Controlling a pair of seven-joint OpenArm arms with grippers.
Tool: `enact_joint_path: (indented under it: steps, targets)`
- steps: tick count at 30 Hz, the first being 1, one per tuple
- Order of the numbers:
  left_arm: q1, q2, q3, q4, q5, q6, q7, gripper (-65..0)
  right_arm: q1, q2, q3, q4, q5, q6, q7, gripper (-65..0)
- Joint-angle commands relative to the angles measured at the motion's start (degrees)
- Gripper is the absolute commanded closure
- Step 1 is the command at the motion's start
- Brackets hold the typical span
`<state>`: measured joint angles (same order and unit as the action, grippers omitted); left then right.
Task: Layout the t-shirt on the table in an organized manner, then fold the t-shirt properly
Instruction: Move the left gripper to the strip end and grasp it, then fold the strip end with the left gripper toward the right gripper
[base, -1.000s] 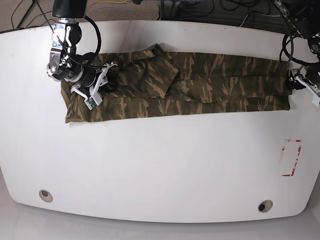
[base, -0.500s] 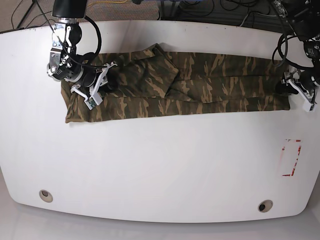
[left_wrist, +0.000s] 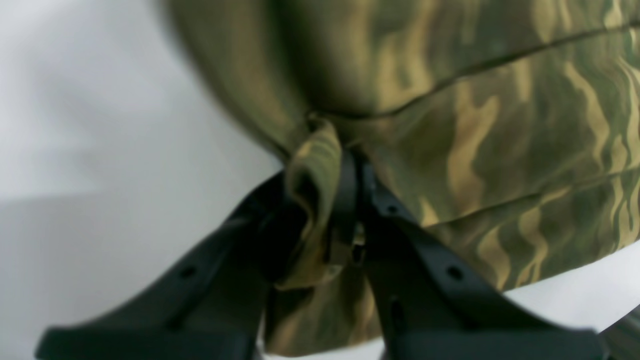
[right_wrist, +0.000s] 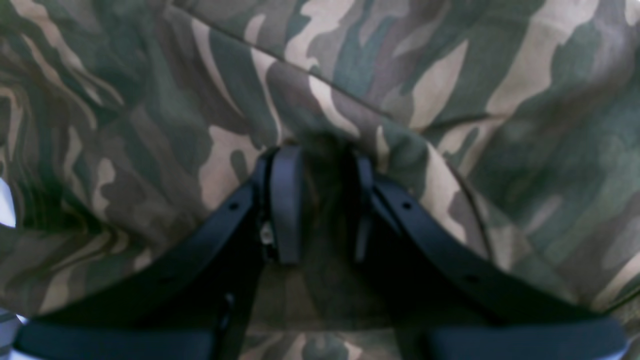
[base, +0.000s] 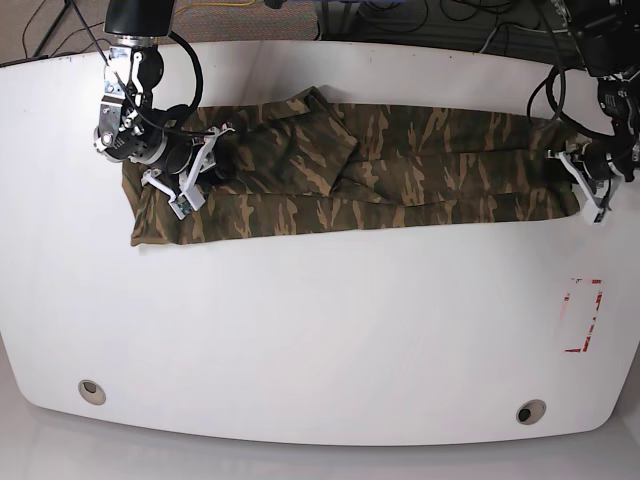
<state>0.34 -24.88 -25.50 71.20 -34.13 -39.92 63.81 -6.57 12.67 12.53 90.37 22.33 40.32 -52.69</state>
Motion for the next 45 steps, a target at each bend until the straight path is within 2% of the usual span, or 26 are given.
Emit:
enact_joint_path:
  steps: [1,14,22,28,31,41,45]
  targets:
    - [1.6,-0.4,0.0,2.4,1.0,-0.1,2.0,-3.8,0.0,0.3,0.2,0.3,-1.5,-0.3,-2.0,-13.8]
    - [9.1,-0.3,0.6,29.5,0.9,-0.1,1.9,-3.6,0.0,0.3,0.2,0.2,-1.5,-0.3,-2.0,-13.8]
    - [11.0,0.8,8.1,42.0,0.7,-0.1,2.1,-3.6,0.0,0.2,0.2,0.2,-1.5,-0.3,-2.0,-13.8]
    - [8.5,1.5,16.2,42.5,-0.4,-0.1,2.1,-3.6,0.0,-0.1,0.2,0.2,-1.5,-0.3,-2.0,-13.8]
    - [6.9,3.7,19.6,42.5,-1.2,-0.1,2.1,-3.6,0.0,-0.4,0.3,0.2,-1.5,-0.3,-2.0,-13.8]
    - [1.7,14.1,24.0,42.3,-1.1,-0.1,5.2,-3.6,0.0,-0.8,0.3,0.1,-1.5,-0.3,-2.0,-13.8]
    - [0.9,16.8,25.5,41.4,-1.0,-0.1,5.2,-3.6,0.0,-0.8,0.3,0.2,-1.5,-0.3,-2.0,-13.8]
